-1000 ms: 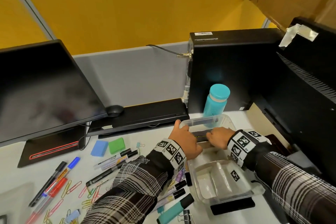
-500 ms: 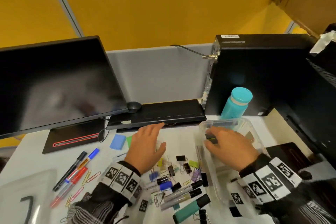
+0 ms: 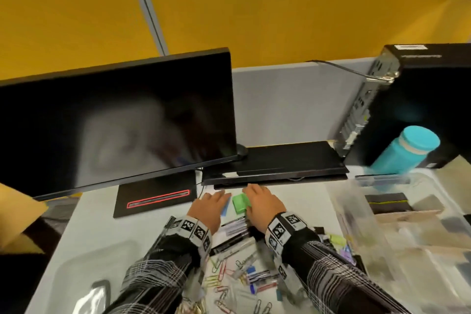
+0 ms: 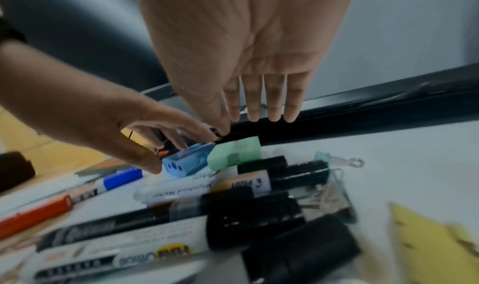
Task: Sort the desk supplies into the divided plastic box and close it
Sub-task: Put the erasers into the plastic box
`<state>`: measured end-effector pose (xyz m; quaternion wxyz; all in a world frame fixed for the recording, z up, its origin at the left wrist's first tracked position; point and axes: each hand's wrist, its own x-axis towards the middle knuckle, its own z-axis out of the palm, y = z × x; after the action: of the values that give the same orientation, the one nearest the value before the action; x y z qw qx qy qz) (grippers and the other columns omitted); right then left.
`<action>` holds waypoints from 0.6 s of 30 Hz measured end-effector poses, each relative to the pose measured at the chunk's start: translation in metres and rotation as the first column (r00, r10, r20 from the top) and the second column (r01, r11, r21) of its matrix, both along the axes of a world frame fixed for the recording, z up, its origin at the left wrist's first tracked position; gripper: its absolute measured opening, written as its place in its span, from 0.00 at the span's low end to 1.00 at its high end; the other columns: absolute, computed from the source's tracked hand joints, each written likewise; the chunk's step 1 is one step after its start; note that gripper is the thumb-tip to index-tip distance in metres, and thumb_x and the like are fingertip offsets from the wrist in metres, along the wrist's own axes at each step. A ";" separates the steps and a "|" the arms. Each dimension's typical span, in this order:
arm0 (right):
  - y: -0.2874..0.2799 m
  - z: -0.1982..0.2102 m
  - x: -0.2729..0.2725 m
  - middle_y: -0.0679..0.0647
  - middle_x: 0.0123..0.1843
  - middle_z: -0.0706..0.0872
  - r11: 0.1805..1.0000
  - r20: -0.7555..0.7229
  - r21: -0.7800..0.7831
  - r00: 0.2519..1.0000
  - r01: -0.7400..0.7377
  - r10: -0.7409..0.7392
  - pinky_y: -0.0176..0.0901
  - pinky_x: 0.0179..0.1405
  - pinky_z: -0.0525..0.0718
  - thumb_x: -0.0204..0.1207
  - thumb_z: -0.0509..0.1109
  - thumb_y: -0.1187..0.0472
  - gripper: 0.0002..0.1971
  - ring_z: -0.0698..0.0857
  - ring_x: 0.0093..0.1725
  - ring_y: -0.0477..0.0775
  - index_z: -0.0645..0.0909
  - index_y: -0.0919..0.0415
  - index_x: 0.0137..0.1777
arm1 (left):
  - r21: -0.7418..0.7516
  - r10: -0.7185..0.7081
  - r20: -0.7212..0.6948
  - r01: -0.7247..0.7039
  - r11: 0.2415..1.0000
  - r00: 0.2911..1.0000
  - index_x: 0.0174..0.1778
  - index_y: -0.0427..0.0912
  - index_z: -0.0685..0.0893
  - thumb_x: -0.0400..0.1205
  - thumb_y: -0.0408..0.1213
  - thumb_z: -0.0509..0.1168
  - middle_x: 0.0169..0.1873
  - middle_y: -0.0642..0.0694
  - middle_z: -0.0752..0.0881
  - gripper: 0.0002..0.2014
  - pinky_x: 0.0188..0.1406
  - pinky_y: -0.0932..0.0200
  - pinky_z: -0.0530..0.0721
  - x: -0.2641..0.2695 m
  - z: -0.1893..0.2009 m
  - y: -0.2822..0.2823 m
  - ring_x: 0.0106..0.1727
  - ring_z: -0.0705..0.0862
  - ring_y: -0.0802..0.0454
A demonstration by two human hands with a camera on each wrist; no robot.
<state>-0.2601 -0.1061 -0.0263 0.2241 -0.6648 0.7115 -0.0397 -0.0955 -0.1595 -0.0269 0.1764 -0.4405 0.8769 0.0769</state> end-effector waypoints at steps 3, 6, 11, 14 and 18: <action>-0.009 -0.013 0.011 0.54 0.82 0.59 0.996 -0.016 0.088 1.000 -0.024 0.026 0.57 0.72 0.72 0.78 0.61 0.63 0.30 0.63 0.78 0.61 0.59 0.52 0.80 | -0.049 -0.047 0.019 0.048 0.998 0.999 0.81 0.52 0.54 0.80 0.32 0.62 0.79 0.47 0.60 0.35 0.64 0.46 0.77 0.000 -0.012 -0.001 0.71 0.69 0.39; -0.015 -0.020 0.017 0.56 0.78 0.64 0.991 -0.010 0.136 1.000 0.005 -0.003 0.58 0.68 0.75 0.77 0.63 0.66 0.30 0.66 0.73 0.63 0.61 0.51 0.78 | -0.066 -0.037 -0.013 0.036 0.997 0.999 0.79 0.50 0.58 0.81 0.30 0.60 0.74 0.44 0.64 0.31 0.60 0.47 0.80 0.001 -0.021 0.000 0.66 0.71 0.38; -0.019 -0.013 0.018 0.59 0.74 0.64 0.987 -0.012 0.149 0.998 0.058 -0.057 0.58 0.69 0.75 0.74 0.65 0.71 0.31 0.67 0.73 0.64 0.64 0.57 0.76 | 0.023 0.118 -0.253 -0.116 0.993 0.960 0.74 0.47 0.64 0.78 0.37 0.66 0.71 0.44 0.66 0.28 0.57 0.48 0.82 0.009 -0.008 0.004 0.64 0.75 0.40; -0.009 0.007 0.013 0.59 0.70 0.71 0.973 0.196 0.036 0.953 0.229 -0.232 0.55 0.63 0.79 0.77 0.64 0.67 0.23 0.77 0.66 0.62 0.66 0.57 0.71 | 0.234 0.342 -0.529 -0.254 0.938 0.777 0.65 0.48 0.69 0.71 0.40 0.74 0.62 0.49 0.73 0.29 0.54 0.52 0.83 0.016 0.010 0.013 0.56 0.82 0.46; 0.028 0.065 -0.021 0.55 0.55 0.83 0.968 0.387 -0.084 0.903 0.237 -0.188 0.45 0.46 0.81 0.81 0.64 0.57 0.15 0.84 0.49 0.56 0.66 0.55 0.65 | 0.427 0.482 -0.668 -0.238 0.872 0.567 0.60 0.55 0.68 0.70 0.42 0.78 0.55 0.56 0.79 0.29 0.49 0.64 0.84 0.018 0.030 0.031 0.53 0.84 0.58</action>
<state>-0.2814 -0.0782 0.0384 0.3071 -0.5762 0.7196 -0.2362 -0.0775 -0.1284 0.0029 -0.1634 -0.5075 0.7372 0.4152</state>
